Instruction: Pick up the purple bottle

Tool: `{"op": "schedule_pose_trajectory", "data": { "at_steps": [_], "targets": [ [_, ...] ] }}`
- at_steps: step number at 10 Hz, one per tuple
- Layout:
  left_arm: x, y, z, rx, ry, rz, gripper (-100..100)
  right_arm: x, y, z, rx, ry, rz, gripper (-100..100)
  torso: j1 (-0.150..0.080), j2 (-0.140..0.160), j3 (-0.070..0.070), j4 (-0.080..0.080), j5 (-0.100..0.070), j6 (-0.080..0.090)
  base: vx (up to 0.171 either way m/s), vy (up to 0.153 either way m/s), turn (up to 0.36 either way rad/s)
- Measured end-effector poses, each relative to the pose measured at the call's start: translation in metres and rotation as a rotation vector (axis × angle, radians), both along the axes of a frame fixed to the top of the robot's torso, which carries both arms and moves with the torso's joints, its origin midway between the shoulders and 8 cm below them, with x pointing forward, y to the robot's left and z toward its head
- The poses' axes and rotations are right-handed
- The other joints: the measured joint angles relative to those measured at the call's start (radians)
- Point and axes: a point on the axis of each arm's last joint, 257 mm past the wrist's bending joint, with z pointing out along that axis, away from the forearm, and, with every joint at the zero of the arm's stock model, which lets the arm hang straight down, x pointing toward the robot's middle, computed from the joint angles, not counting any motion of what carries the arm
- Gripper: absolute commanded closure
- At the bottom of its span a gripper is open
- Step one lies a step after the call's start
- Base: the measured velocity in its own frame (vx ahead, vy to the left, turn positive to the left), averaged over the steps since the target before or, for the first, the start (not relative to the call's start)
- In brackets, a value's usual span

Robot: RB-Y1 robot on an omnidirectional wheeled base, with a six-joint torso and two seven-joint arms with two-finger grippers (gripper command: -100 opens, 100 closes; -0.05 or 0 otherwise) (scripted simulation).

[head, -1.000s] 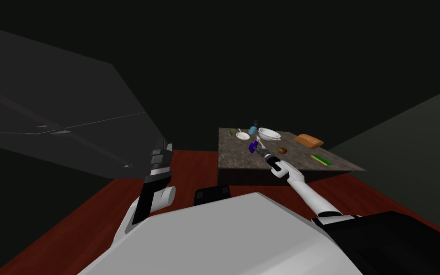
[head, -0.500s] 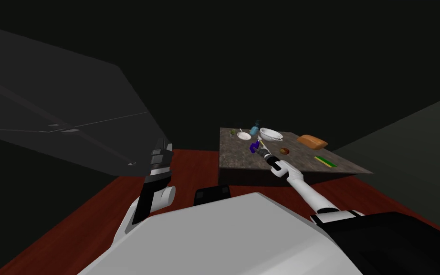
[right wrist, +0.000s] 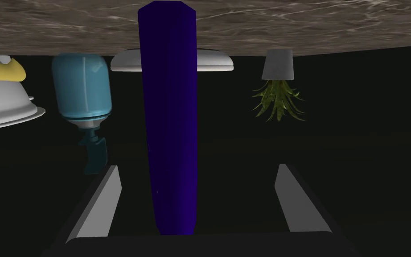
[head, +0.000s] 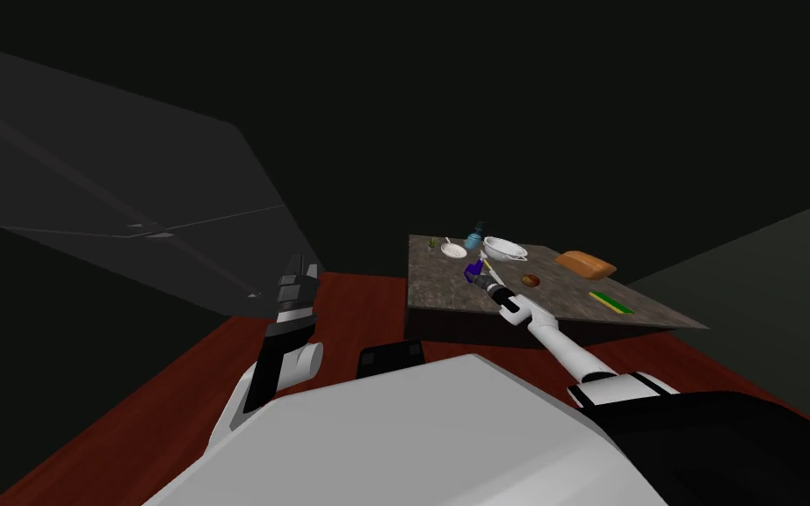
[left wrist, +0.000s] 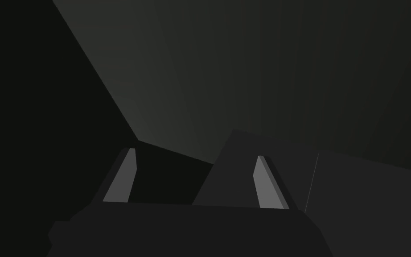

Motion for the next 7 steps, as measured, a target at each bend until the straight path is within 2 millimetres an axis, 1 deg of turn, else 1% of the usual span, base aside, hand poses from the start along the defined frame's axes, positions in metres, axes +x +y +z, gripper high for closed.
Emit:
{"op": "schedule_pose_trajectory", "data": {
  "at_steps": [1,2,3,4,5,6,7],
  "targets": [
    [0.0,0.0,0.0,0.0,0.0,0.0,0,-0.003,-0.007,-0.004,0.009,0.006,-0.014,-100,-0.001,0.0,0.0,0.0,0.0,0.0,-0.025,0.033,0.104],
    [0.0,0.0,0.0,0.0,0.0,0.0,0,0.0,-0.008,-0.004,0.006,0.008,-0.005,-100,0.0,0.0,0.0,0.0,0.0,-0.001,-0.023,0.033,0.073],
    [0.0,0.0,0.0,0.0,0.0,0.0,0,-0.001,-0.014,-0.005,0.011,0.009,-0.01,-100,0.0,0.0,0.0,0.0,0.0,0.0,-0.009,0.013,-0.011],
    [0.0,0.0,0.0,0.0,0.0,0.0,0,-0.004,-0.019,-0.009,0.019,0.014,-0.024,-100,-0.001,0.0,0.0,0.0,0.0,0.0,-0.019,0.03,0.108],
    [0.0,0.0,0.0,0.0,0.0,0.0,0,-0.002,-0.022,-0.008,0.013,0.015,-0.018,-100,0.0,0.0,0.0,0.0,0.0,-0.001,-0.019,0.03,0.07],
    [0.0,0.0,0.0,0.0,0.0,0.0,0,-0.003,-0.027,-0.008,0.017,0.014,-0.023,-100,0.0,0.0,0.0,0.0,0.0,0.0,-0.009,0.012,-0.01],
    [0.0,0.0,0.0,0.0,0.0,0.0,0,-0.006,-0.035,-0.01,0.022,0.018,-0.039,-100,-0.001,0.0,0.0,0.0,0.0,0.0,-0.021,0.026,0.095]
  ]
}}
